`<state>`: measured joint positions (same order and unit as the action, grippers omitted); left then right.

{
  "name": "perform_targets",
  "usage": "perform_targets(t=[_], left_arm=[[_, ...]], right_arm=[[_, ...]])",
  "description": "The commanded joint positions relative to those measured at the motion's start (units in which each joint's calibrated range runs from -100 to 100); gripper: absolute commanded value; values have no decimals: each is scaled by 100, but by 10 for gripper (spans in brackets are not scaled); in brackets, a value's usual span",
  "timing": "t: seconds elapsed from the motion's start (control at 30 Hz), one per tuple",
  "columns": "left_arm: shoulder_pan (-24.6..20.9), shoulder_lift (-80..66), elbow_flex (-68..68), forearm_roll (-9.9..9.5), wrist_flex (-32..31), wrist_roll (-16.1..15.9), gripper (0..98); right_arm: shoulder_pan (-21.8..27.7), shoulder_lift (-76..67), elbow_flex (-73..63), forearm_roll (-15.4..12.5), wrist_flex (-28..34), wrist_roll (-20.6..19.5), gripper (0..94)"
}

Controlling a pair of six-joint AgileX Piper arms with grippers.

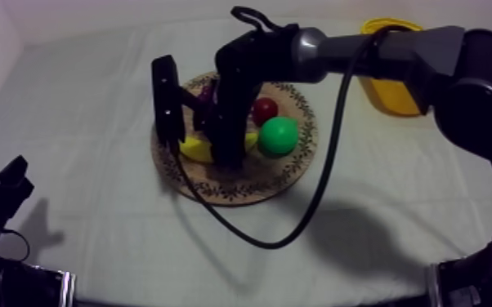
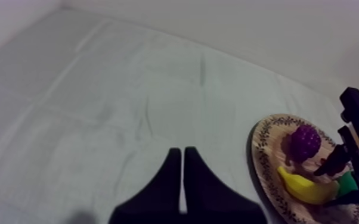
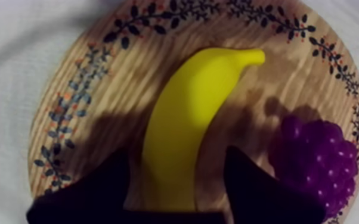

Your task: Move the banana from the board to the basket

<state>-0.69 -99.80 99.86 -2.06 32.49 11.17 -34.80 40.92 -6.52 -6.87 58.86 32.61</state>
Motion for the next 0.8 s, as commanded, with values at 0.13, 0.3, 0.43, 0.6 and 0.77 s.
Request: perform_targets(t=[0.13, 0.3, 0.43, 0.6, 0.77], left_arm=[[0, -3, 3, -1, 1, -1, 1], [0, -3, 3, -1, 1, -1, 1], [0, -3, 3, -1, 1, -1, 1], [0, -3, 3, -1, 1, -1, 1], [0, -3, 3, -1, 1, -1, 1]], right_arm=[[19, 82, -19, -20, -69, -13, 349], [14, 131, 5, 11, -138, -53, 313], [6, 186, 49, 40, -204, -100, 299], [18, 219, 46, 70, -233, -159, 282], [67, 238, -82, 91, -199, -194, 247]])
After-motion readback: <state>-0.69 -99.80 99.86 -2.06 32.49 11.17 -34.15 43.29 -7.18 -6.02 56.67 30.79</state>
